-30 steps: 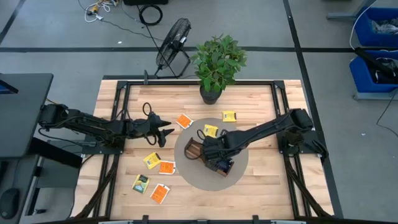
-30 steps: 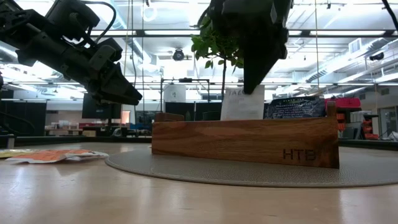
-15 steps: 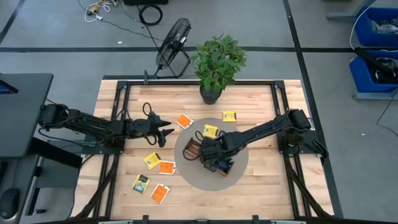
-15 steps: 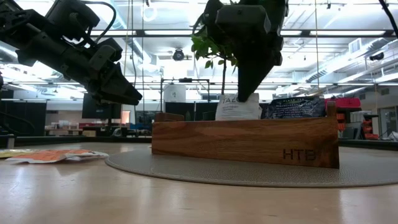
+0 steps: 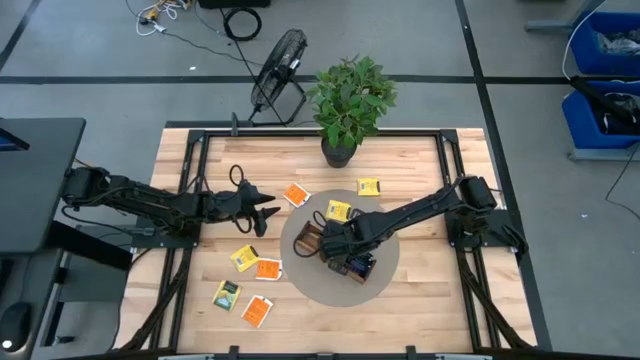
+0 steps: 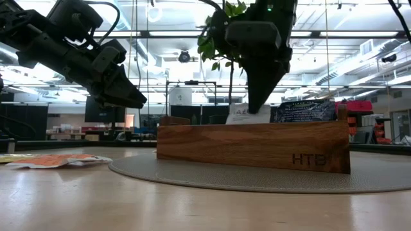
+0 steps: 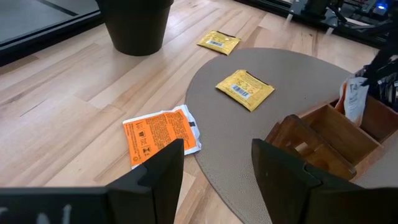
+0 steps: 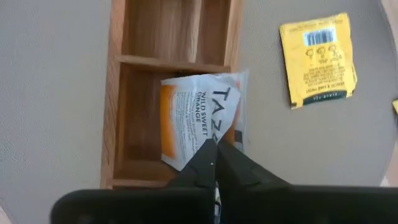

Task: Pick & Place Tea
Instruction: Put the orange tea bag into the middle section of the wooden organizer

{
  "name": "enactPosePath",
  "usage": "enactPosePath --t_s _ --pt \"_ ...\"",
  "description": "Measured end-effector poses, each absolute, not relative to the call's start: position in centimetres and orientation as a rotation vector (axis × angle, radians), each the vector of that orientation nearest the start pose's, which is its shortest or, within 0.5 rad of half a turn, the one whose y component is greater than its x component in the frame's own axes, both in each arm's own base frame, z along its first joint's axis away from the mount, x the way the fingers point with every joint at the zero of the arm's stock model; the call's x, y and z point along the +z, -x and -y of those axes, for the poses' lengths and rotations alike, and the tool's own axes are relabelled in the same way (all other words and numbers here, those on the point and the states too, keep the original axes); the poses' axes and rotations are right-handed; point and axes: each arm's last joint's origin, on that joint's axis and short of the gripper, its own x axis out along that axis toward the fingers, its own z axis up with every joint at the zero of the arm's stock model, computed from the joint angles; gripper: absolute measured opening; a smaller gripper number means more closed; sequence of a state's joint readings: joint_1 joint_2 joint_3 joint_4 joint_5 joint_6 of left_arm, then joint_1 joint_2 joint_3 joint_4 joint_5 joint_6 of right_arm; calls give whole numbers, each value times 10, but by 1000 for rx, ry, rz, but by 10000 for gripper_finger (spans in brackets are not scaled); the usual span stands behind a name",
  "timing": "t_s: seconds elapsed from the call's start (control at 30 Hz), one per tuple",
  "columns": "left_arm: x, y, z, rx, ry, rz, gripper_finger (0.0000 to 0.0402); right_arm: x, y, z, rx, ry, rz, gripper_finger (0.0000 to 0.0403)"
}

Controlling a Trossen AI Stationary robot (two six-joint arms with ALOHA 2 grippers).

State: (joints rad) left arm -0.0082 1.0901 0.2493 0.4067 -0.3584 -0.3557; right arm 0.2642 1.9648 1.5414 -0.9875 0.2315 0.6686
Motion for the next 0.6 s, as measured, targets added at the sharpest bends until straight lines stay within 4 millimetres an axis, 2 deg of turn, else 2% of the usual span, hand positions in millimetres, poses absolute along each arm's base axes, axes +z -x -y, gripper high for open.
enactPosePath --t_s 0.27,0.6 --pt "155 -192 -9 416 267 -364 195 209 -372 -94 -405 -174 -1292 81" --pt "155 -192 -9 415 262 -364 195 254 -356 -100 -430 -81 -1102 163"
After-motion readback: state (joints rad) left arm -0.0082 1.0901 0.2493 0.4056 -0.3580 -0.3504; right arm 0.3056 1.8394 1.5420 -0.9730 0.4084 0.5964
